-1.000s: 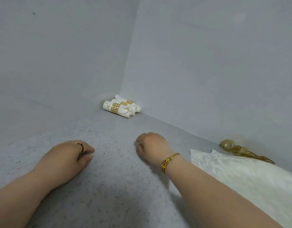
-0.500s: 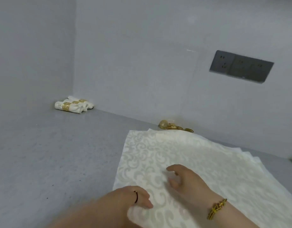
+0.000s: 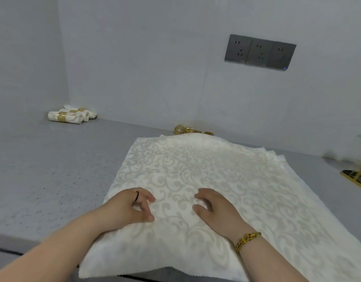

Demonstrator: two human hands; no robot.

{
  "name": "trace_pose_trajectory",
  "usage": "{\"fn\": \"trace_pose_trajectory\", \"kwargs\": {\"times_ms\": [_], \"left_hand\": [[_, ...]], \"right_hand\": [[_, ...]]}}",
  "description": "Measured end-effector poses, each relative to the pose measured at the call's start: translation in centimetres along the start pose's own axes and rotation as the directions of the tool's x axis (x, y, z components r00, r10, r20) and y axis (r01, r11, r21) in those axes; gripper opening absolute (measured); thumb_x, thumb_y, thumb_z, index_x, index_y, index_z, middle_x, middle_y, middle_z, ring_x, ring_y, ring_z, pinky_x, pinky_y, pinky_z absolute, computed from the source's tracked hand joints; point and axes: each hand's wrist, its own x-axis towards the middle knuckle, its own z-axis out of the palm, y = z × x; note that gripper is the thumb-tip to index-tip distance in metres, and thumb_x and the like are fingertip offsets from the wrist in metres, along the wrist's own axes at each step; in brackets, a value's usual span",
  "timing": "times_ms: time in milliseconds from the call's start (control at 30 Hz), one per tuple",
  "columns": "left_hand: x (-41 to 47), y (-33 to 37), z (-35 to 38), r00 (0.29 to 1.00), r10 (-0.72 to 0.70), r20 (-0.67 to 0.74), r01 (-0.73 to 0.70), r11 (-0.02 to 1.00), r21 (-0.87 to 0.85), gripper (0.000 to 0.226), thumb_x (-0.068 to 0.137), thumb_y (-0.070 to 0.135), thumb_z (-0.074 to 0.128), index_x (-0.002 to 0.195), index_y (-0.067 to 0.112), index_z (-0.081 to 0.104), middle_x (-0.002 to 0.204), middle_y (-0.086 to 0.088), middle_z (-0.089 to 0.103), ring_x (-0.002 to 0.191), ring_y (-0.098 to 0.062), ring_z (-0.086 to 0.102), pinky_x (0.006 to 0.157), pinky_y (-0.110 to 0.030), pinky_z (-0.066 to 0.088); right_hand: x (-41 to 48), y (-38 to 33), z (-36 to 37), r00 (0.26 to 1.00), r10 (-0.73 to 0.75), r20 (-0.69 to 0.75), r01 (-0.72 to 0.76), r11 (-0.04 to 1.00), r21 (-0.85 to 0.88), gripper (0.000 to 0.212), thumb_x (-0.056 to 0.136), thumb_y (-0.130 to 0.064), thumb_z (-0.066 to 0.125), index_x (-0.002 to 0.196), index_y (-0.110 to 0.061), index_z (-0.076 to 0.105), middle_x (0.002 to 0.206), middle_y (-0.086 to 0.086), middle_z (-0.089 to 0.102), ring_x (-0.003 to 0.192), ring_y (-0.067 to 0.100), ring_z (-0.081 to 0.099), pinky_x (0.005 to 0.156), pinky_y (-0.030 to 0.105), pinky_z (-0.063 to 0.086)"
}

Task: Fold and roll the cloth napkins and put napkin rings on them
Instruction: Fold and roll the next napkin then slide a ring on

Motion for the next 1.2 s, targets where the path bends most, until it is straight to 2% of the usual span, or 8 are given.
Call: {"fn": "trace_pose_trajectory", "kwargs": {"times_ms": [167,367,567,767,900,1000,1067,1200], "left_hand": [[0.7,-0.4,-0.1,0.999,-0.011,-0.035,0.009,0.998,-0.057,0.045,0.072,0.013,0.076,0.036,0.035,0.061,0.097,0.018,0.061,0.082,0.022,0.053,0.071,0.006,0.033],[1.9,0.2,-0.3,0.993,-0.083,-0.086,0.074,0.992,-0.097,0.025,0.079,0.015,0.070,0.056,0.024,0.068,0.086,-0.002,0.070,0.074,-0.002,0.061,0.062,-0.004,0.042],[2.8,0.4,0.3,0.979,-0.087,-0.186,0.079,0.996,-0.051,0.028,0.085,0.021,0.063,0.059,0.017,0.055,0.059,0.004,0.050,0.056,-0.008,0.045,0.050,-0.006,0.036],[3.0,0.2,0.6,0.964,-0.066,-0.256,0.060,0.998,-0.033,0.023,0.084,0.019,0.064,0.063,0.015,0.057,0.050,0.009,0.042,0.041,0.000,0.040,0.045,-0.007,0.033],[2.3,0.8,0.8,0.958,-0.039,-0.283,0.027,0.999,-0.045,0.013,0.084,0.024,0.064,0.071,0.025,0.062,0.069,0.011,0.060,0.067,-0.003,0.056,0.057,-0.005,0.040],[0.7,3.0,1.1,0.975,0.067,-0.214,-0.083,0.994,-0.067,0.039,0.052,0.074,0.064,0.078,0.044,0.062,0.092,0.030,0.062,0.094,0.011,0.055,0.069,0.002,0.040],[-0.3,4.8,1.8,0.987,0.146,-0.067,-0.140,0.987,0.084,0.065,0.030,0.093,0.042,0.081,0.055,0.052,0.097,0.055,0.044,0.097,0.027,0.043,0.076,0.006,0.033],[0.0,5.2,4.1,0.905,0.416,-0.092,-0.279,0.742,0.610,0.034,0.059,0.063,0.036,0.081,0.052,0.061,0.072,0.038,0.057,0.063,0.017,0.054,0.059,-0.003,0.035]], "right_hand": [[-0.1,0.0,0.0,0.999,0.036,0.014,-0.037,0.992,0.119,0.035,0.091,-0.038,0.050,0.123,-0.022,0.054,0.144,-0.010,0.036,0.134,0.005,0.027,0.108,0.017,0.020],[-0.1,-0.4,-0.5,0.998,0.041,0.049,-0.053,0.966,0.254,0.007,0.091,-0.035,0.050,0.093,-0.038,0.057,0.137,-0.011,0.043,0.131,0.006,0.032,0.110,0.023,0.023],[-1.0,-0.7,-0.6,0.998,-0.062,-0.005,0.059,0.928,0.368,0.024,0.064,-0.057,0.064,0.083,-0.045,0.055,0.115,-0.035,0.042,0.118,-0.015,0.032,0.104,0.009,0.022],[-1.8,-0.5,0.9,0.918,-0.386,-0.093,0.390,0.920,0.029,0.026,0.065,-0.053,0.055,0.081,-0.032,0.058,0.115,-0.029,0.052,0.121,-0.012,0.026,0.101,0.012,0.016],[-1.9,-0.6,1.3,0.948,-0.290,-0.130,0.303,0.948,0.098,0.046,0.070,-0.050,0.038,0.076,-0.015,0.066,0.105,-0.006,0.066,0.113,-0.009,0.035,0.092,0.003,0.019],[-1.8,-1.0,1.0,0.970,-0.224,-0.097,0.239,0.953,0.188,0.018,0.075,-0.042,0.040,0.067,-0.029,0.049,0.096,-0.005,0.065,0.090,0.001,0.054,0.081,0.004,0.030],[-1.6,-1.5,0.5,0.977,-0.194,-0.092,0.211,0.948,0.239,0.019,0.082,-0.031,0.045,0.065,-0.038,0.040,0.095,-0.003,0.066,0.072,0.004,0.053,0.069,0.013,0.037],[-1.8,-2.7,-0.5,0.980,-0.128,-0.151,0.175,0.916,0.362,0.028,0.091,-0.018,0.048,0.067,-0.033,0.044,0.096,-0.005,0.065,0.090,0.007,0.057,0.078,0.018,0.042]]}}
